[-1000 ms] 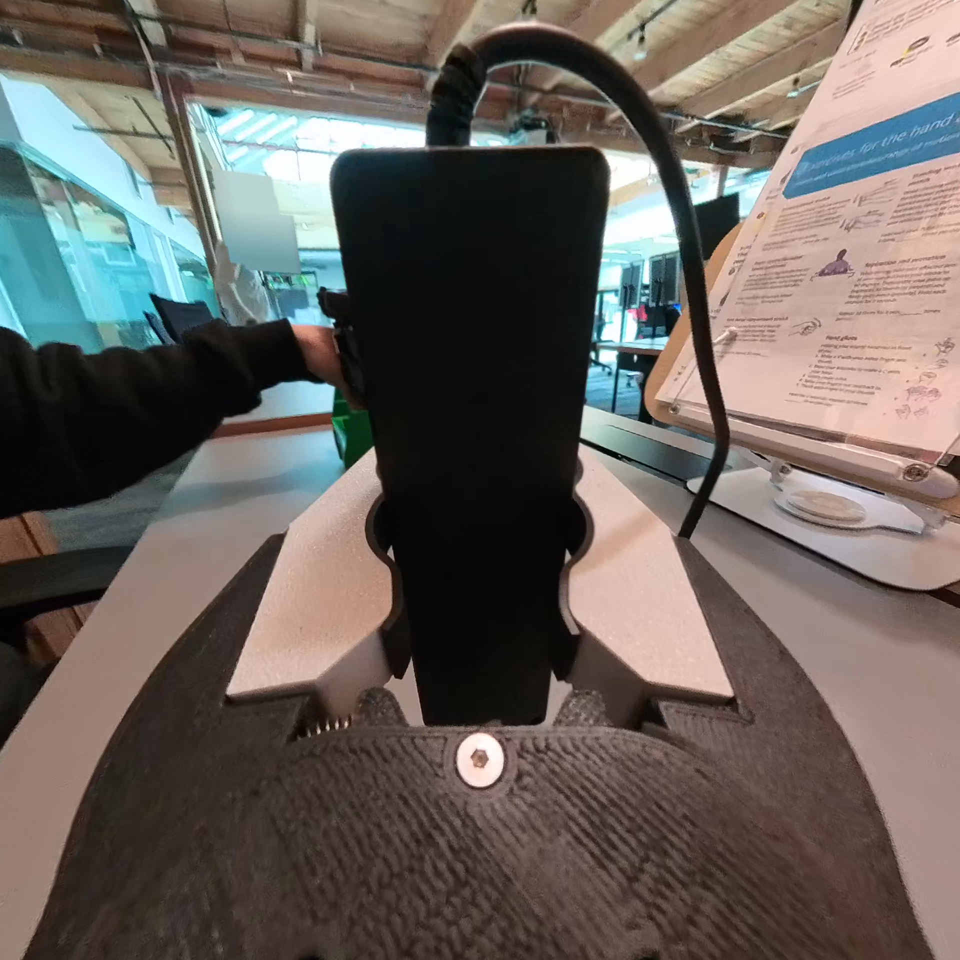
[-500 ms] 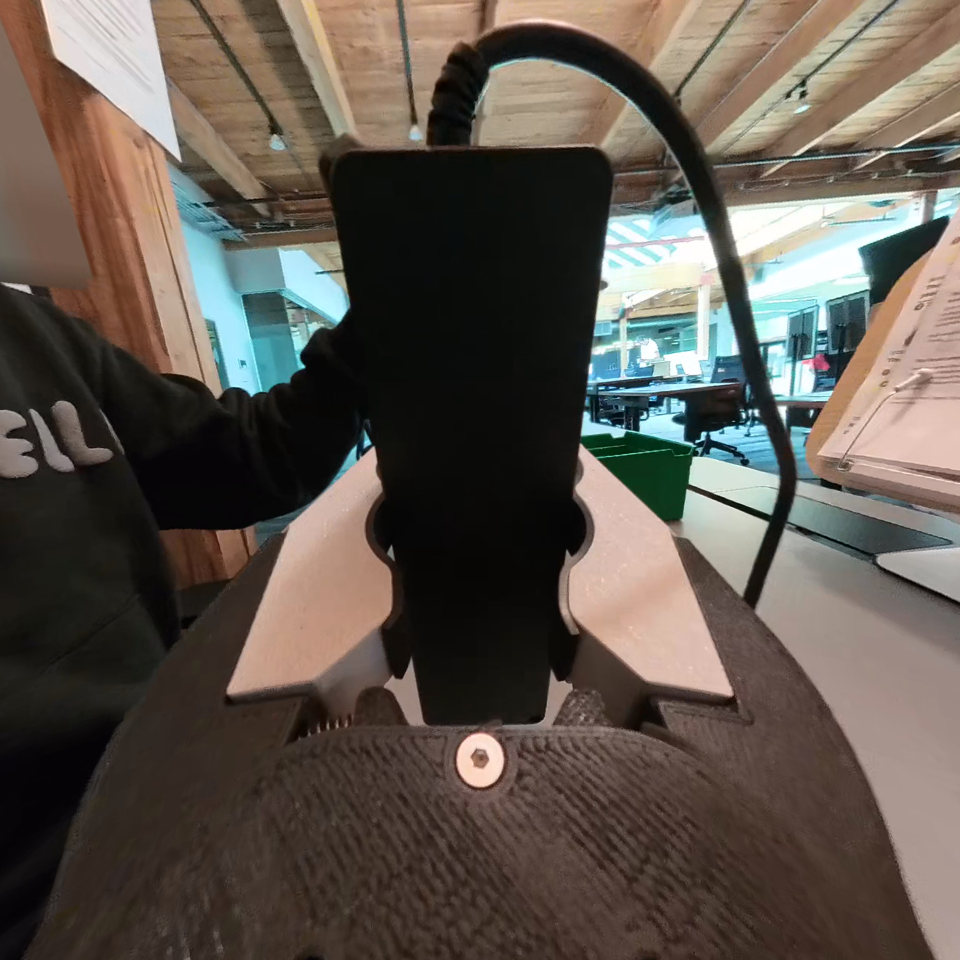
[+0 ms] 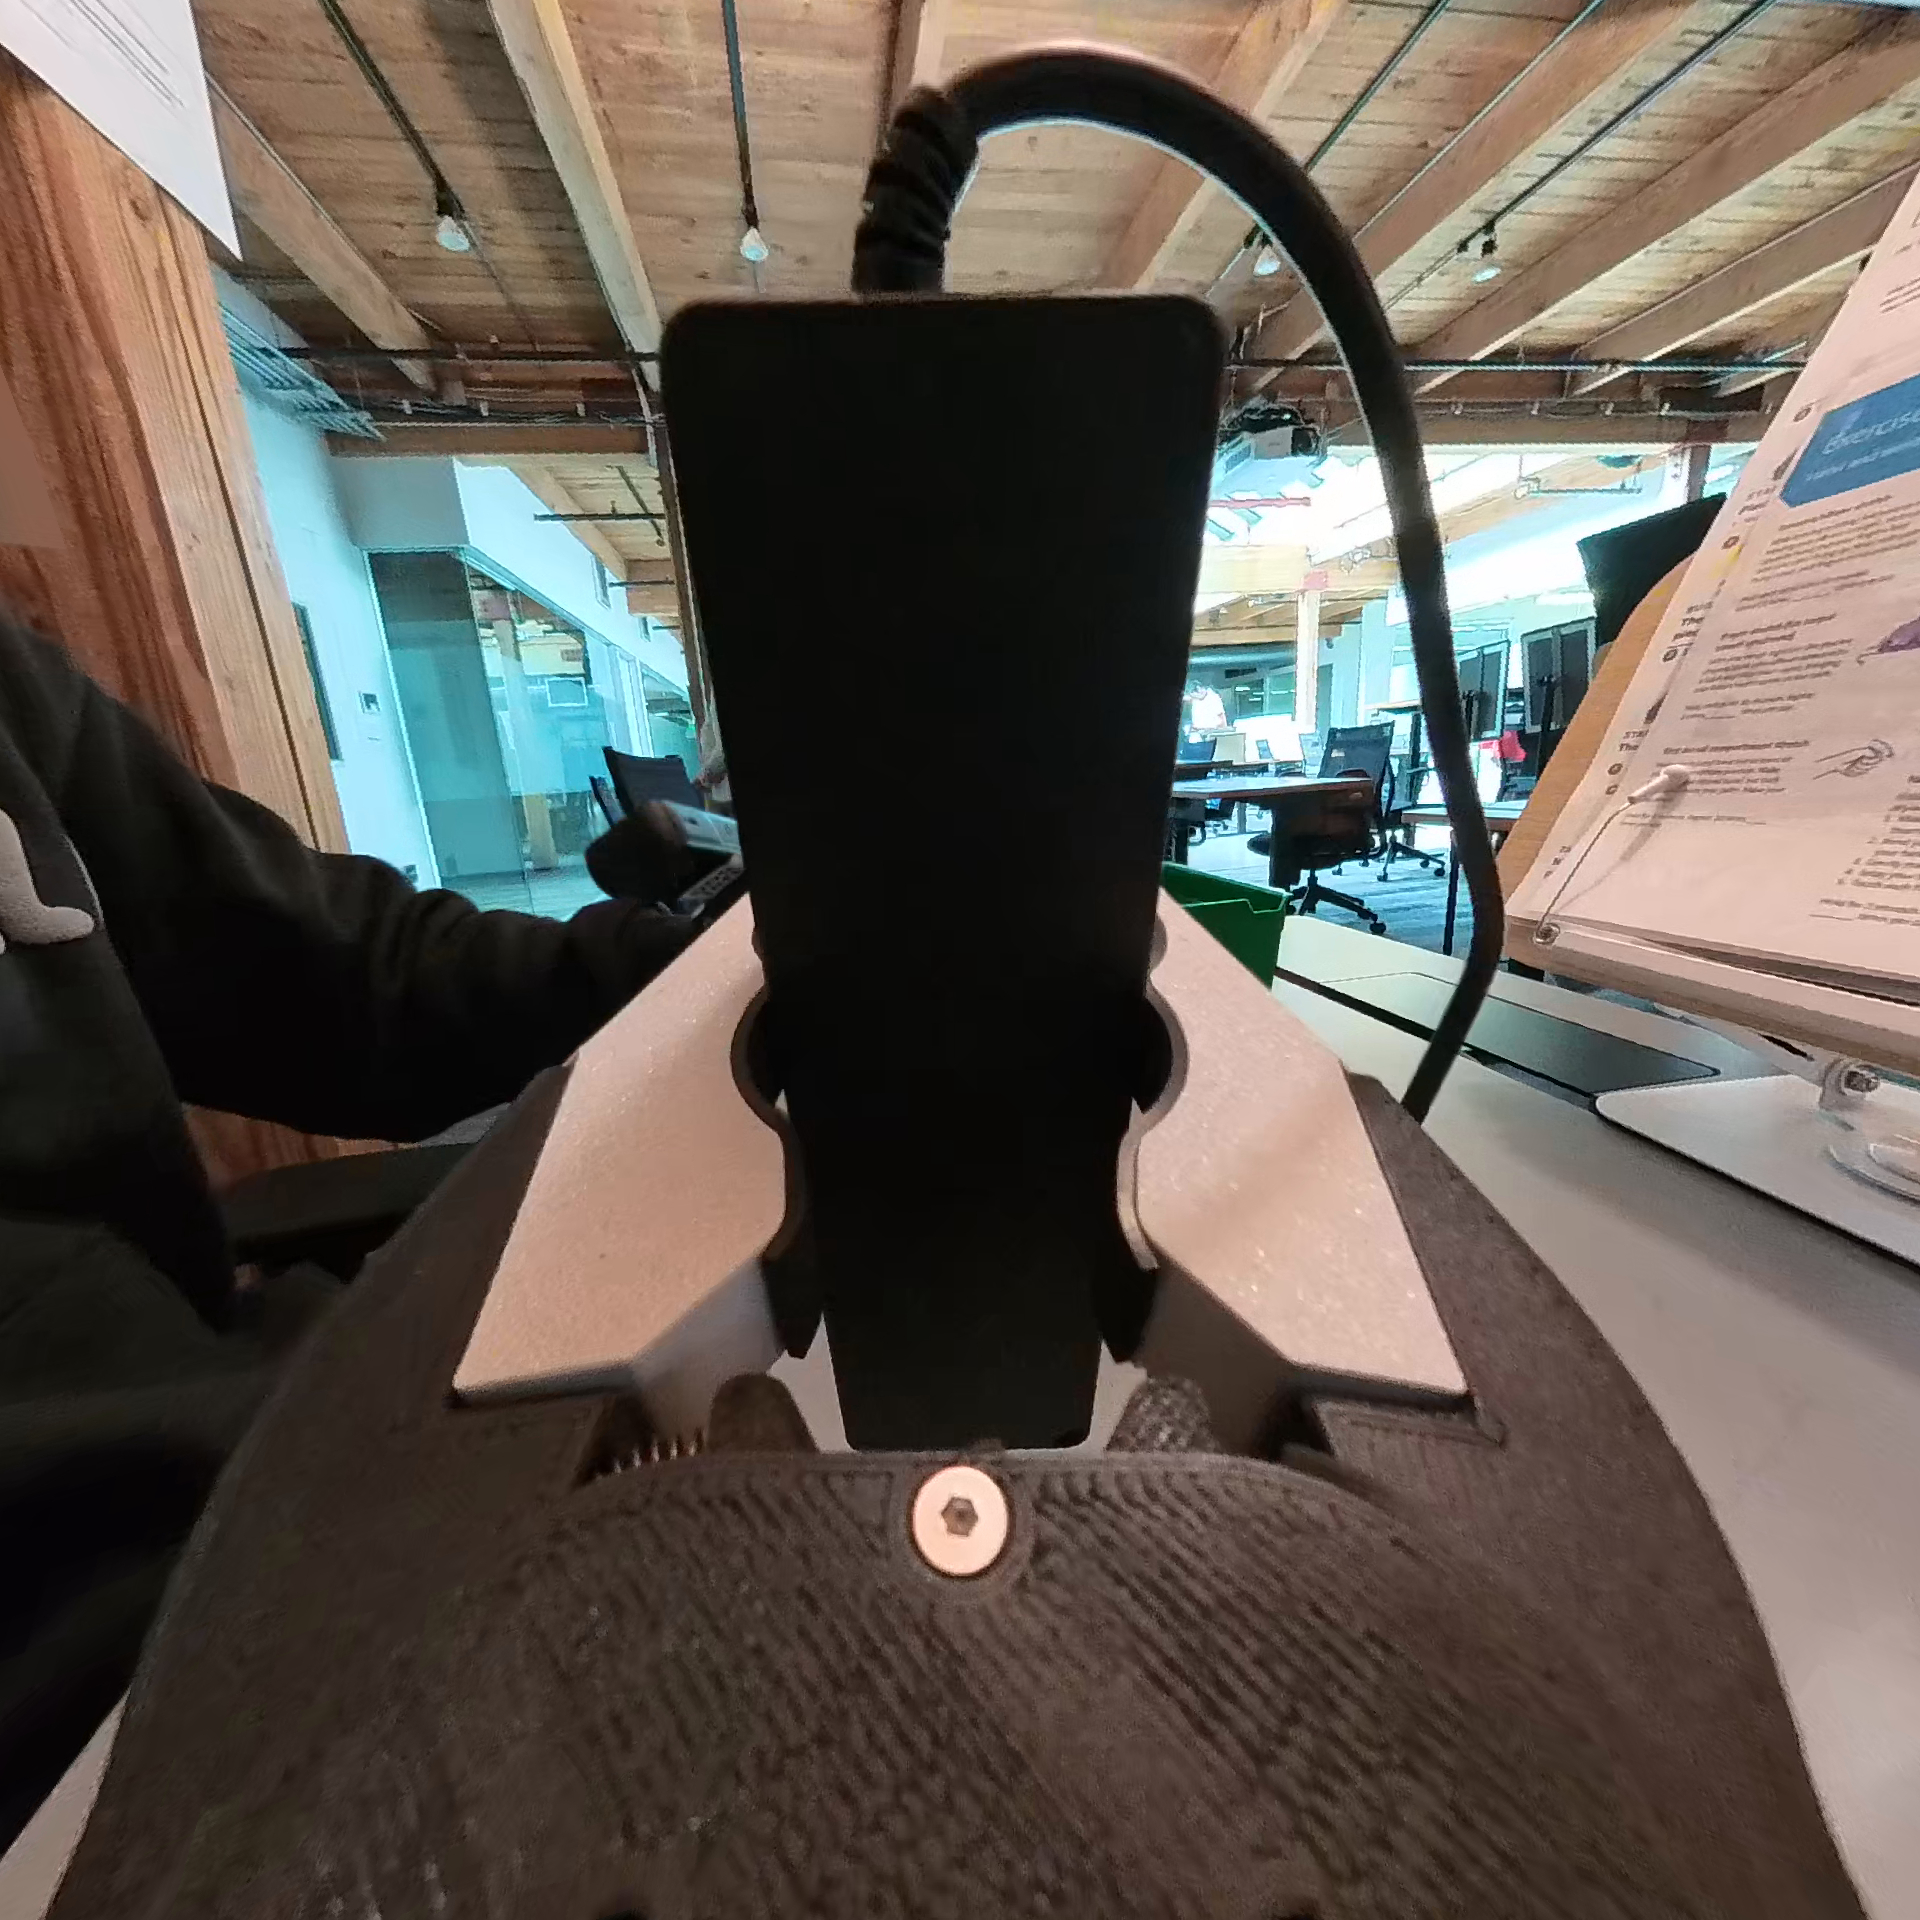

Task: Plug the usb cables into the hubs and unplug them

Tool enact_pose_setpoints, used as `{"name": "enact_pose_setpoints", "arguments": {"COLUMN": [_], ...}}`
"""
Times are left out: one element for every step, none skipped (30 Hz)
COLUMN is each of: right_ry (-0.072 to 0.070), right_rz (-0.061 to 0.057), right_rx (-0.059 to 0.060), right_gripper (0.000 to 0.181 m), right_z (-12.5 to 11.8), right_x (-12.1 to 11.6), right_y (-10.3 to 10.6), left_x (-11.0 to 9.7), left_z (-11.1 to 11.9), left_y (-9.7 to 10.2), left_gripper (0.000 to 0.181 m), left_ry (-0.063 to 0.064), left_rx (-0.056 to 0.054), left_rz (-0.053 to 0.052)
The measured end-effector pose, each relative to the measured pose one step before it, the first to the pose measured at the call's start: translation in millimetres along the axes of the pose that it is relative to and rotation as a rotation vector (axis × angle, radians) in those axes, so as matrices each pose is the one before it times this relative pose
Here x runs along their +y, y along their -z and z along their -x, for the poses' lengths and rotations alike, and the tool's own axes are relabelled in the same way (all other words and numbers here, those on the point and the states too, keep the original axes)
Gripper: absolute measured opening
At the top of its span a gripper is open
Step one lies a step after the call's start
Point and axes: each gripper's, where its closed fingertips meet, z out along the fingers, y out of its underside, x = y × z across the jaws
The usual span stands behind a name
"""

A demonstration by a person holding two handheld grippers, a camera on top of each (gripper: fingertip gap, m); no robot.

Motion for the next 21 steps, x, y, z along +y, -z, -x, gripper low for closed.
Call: {"name": "enact_pose_setpoints", "arguments": {"right_ry": [0.0008,0.0039,0.005,0.0024,0.0019,0.0007,-0.0011,0.0008,0.0032,0.0024,-0.0003,-0.0013,-0.0001,0.0013,0.0059,0.0097,0.0084,0.0082,0.0078,0.0064,0.003], "right_rz": [0.0066,0.0062,0.0051,0.0048,0.0015,-0.0003,0.0,-0.0011,-0.0004,0.003,0.0031,0.0024,0.0054,0.0082,0.0095,0.0108,0.0098,0.0063,0.004,0.0018,-0.0026], "right_rx": [0.0001,0.0037,0.0035,-0.0012,0.0041,0.0058,-0.0002,0.0012,0.0047,0.0015,0.0017,0.0033,0.0028,0.001,0.0048,0.0073,0.003,0.0029,0.0066,0.0084,0.0051], "right_gripper": [0.063,0.063,0.063,0.063,0.063,0.063,0.063,0.063,0.063,0.063,0.063,0.063,0.063,0.063,0.062,0.062,0.062,0.062,0.062,0.062,0.063], "right_z": [-0.07,-0.34,-0.24,0.35,-0.47,-0.78,-0.03,-0.13,-0.66,-0.3,-0.4,-0.62,-0.44,0.02,-0.29,-0.42,-0.02,-0.15,-0.81,-1.16,-0.95], "right_x": [1.15,0.9,0.89,0.77,0.21,0.06,0.21,-0.14,-0.15,0.38,0.5,0.75,1.29,1.44,1.43,1.47,1.28,0.63,-0.02,-0.65,-1.12], "right_y": [-0.46,-0.49,-0.35,-0.2,-0.19,-0.02,0.0,-0.11,-0.02,-0.27,-0.36,-0.5,-0.64,-0.61,-0.53,-0.28,0.05,0.35,0.6,0.84,1.13], "left_x": [9.07,7.59,7.55,4.19,-1.43,-6.7,-11.56,-13.71,-12.29,-7.92,-3.87,-1.32,-0.94,-1.19,0.3,1.58,1.72,-1.45,-5.76,-2.28,-1.22], "left_z": [-4.32,-3.55,-3.11,-0.85,-3.33,-2.76,4.83,8.56,7.97,6.77,5.76,4.35,0.74,1.34,4.97,7.33,6.97,3.61,-2.12,-2.63,0.06], "left_y": [-0.38,0.15,1.19,2.28,3.49,4.16,3.42,1.18,-2.52,-6.41,-8.36,-9.71,-11.06,-11.43,-11.34,-10.67,-9.47,-7.74,-4.13,-3.34,-2.32], "left_gripper": [0.002,0.004,0.01,0.023,0.033,0.038,0.038,0.038,0.036,0.036,0.038,0.038,0.041,0.041,0.04,0.04,0.04,0.036,0.03,0.029,0.027], "left_ry": [0.0255,0.0449,0.0626,0.0698,0.0752,0.0752,0.0762,0.0727,0.0738,0.0708,0.0563,0.042,0.0232,0.0126,0.0125,0.0161,0.0212,0.0309,0.0522,0.0385,0.0147], "left_rx": [0.0126,0.0165,0.026,0.0202,0.0413,0.0399,-0.0181,-0.0551,-0.0626,-0.0647,-0.0669,-0.0592,-0.0323,-0.0258,-0.0364,-0.0419,-0.0342,-0.0076,0.0337,0.0333,0.0094], "left_rz": [0.0184,0.0102,0.0177,0.0058,-0.0205,-0.0381,-0.0485,-0.0429,-0.0252,0.0057,0.031,0.041,0.039,0.0293,0.0348,0.0405,0.0359,0.0119,-0.0192,0.0057,0.0066]}}
